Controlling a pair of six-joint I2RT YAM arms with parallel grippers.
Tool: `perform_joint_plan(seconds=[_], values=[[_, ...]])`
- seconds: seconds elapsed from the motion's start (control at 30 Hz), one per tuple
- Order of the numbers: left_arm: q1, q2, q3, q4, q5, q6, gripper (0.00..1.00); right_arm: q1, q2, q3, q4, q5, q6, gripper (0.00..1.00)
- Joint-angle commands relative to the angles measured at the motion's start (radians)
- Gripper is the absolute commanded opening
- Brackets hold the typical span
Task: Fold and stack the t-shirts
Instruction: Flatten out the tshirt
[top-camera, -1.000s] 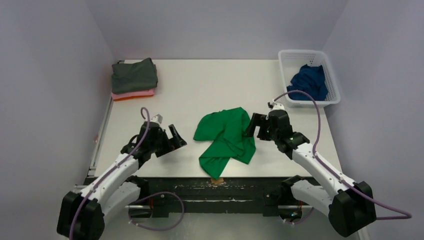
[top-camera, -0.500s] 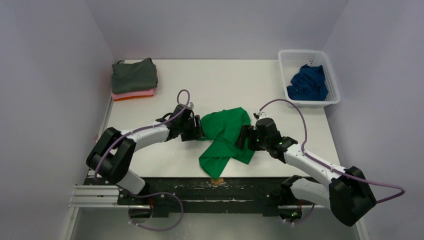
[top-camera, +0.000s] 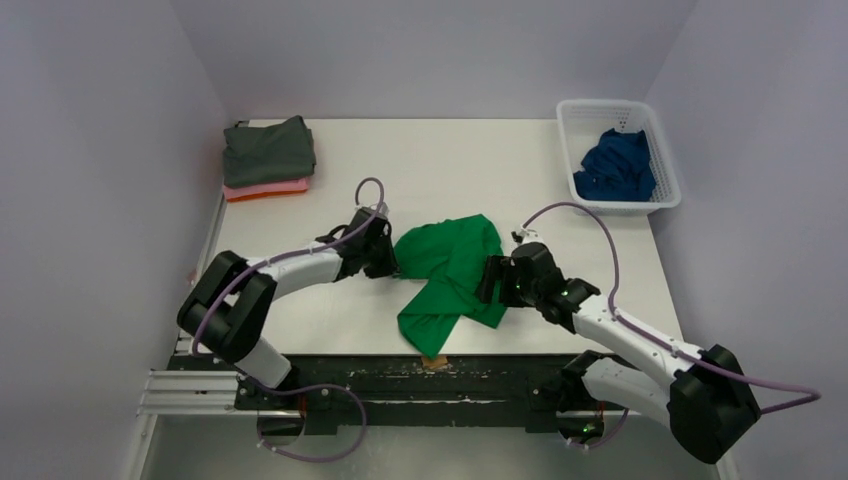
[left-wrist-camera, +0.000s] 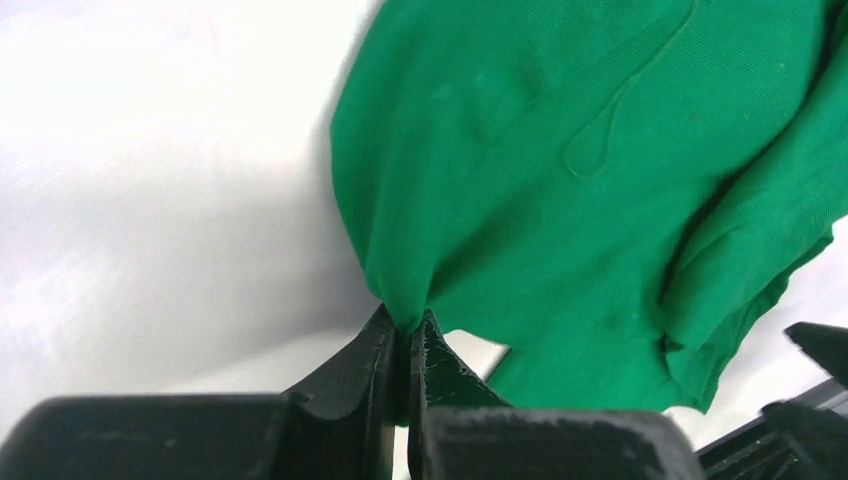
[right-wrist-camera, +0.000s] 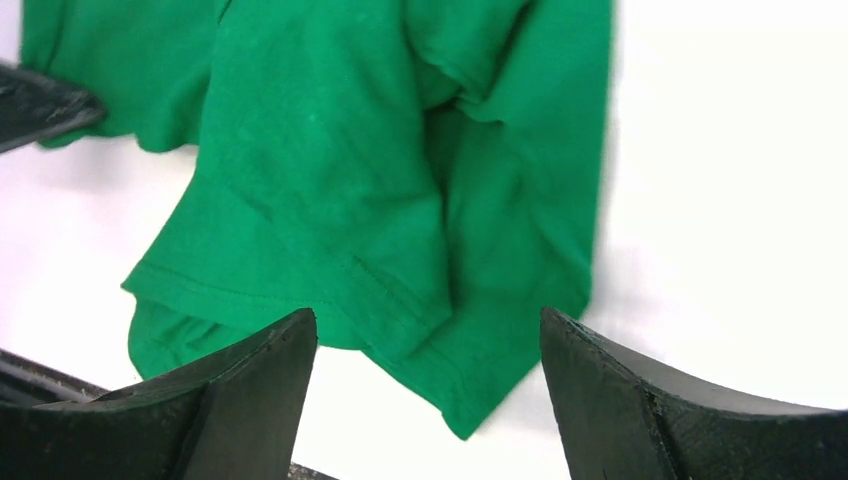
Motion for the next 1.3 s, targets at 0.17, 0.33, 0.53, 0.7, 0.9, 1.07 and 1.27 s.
perform_joint_plan(seconds=[0.17, 0.33, 0.53, 0.7, 0.9, 1.07, 1.27], values=[[-0.002, -0.377, -0.209, -0.013, -0.185, 0.014, 0.0, 0.001, -0.031, 0.009, -0.041, 0.201, 0.047, 0.81], [-0.002, -0.417, -0.224, -0.041, -0.202, 0.027, 0.0, 0.0, 0.14, 0.071, 0.12, 0.204, 0.015, 0.75], [-0.003, -0.423, -0.214, -0.055, -0.219, 0.034, 0.0, 0.001, 0.415, 0.217, 0.166, 0.257, -0.034, 0.65], [-0.001, -0.447, -0.156, -0.112, -0.308, 0.056, 0.0, 0.001, 0.462, 0.261, 0.162, 0.294, -0.031, 0.0], [0.008, -0.623, -0.004, -0.313, -0.472, 0.088, 0.0, -0.002, 0.166, 0.363, -0.022, 0.508, -0.099, 0.0], [0.009, -0.9, 0.083, -0.379, -0.518, 0.166, 0.0, -0.005, -0.126, 0.476, -0.106, 0.567, -0.209, 0.0], [0.01, -1.174, 0.193, -0.415, -0.508, 0.257, 0.0, -0.004, -0.385, 0.629, -0.125, 0.494, -0.308, 0.0]])
